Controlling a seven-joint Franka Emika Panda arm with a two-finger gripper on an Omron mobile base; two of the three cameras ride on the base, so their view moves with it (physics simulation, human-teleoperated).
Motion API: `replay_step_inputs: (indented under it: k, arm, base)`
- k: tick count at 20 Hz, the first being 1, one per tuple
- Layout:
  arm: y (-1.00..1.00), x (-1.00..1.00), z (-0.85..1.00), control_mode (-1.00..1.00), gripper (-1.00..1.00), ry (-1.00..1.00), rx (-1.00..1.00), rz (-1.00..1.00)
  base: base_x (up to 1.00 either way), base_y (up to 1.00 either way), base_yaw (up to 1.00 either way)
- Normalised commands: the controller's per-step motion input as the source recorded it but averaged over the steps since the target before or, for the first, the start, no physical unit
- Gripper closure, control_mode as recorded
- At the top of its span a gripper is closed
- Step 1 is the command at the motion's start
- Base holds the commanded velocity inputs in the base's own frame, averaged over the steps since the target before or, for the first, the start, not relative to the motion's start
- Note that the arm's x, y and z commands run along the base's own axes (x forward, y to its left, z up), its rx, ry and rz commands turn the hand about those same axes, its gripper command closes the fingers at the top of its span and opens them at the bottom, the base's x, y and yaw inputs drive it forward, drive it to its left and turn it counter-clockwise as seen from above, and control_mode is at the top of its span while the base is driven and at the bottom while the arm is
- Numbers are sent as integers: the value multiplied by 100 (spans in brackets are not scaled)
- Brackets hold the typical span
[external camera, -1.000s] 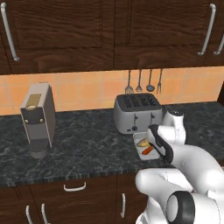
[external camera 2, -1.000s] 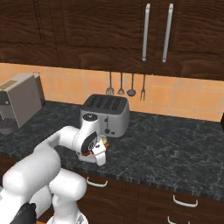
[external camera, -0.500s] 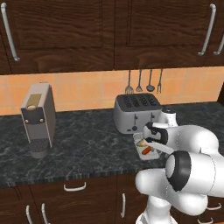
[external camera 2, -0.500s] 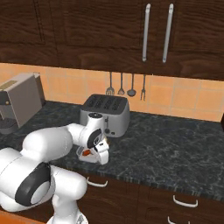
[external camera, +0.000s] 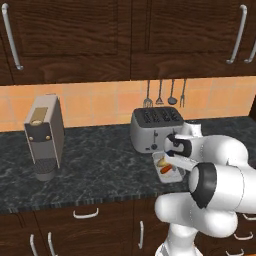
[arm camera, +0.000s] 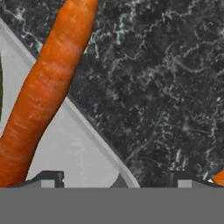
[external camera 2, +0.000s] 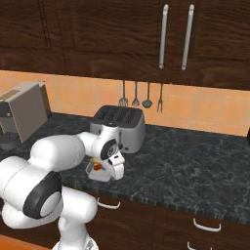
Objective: Take the meat container that has the chicken drumstick and place it on the second highest rack of the freezer. Then take the vegetable container that has the cucumber and carrot and place it on the highest rack of the freezer.
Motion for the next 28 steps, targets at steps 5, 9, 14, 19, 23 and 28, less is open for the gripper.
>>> replay_step_inputs:
  k: [5,9,14,19,23,28]
  arm:
    - [1,-58,-27,-100,-100,0,1,-2]
    - [14,-24,-18,-100,-100,2,0,-3]
    - [7,35,0,-100,-100,1,0,0]
    - [12,12,-15,-100,-100,0,0,0]
    - [12,9,-28,-100,100,1,0,-1]
    - [0,0,-12,-100,100,0,0,-2]
  base:
    - [0,0,0]
    - [0,0,0]
    - [0,0,0]
    - [0,0,0]
    - [0,0,0]
    - [0,0,0]
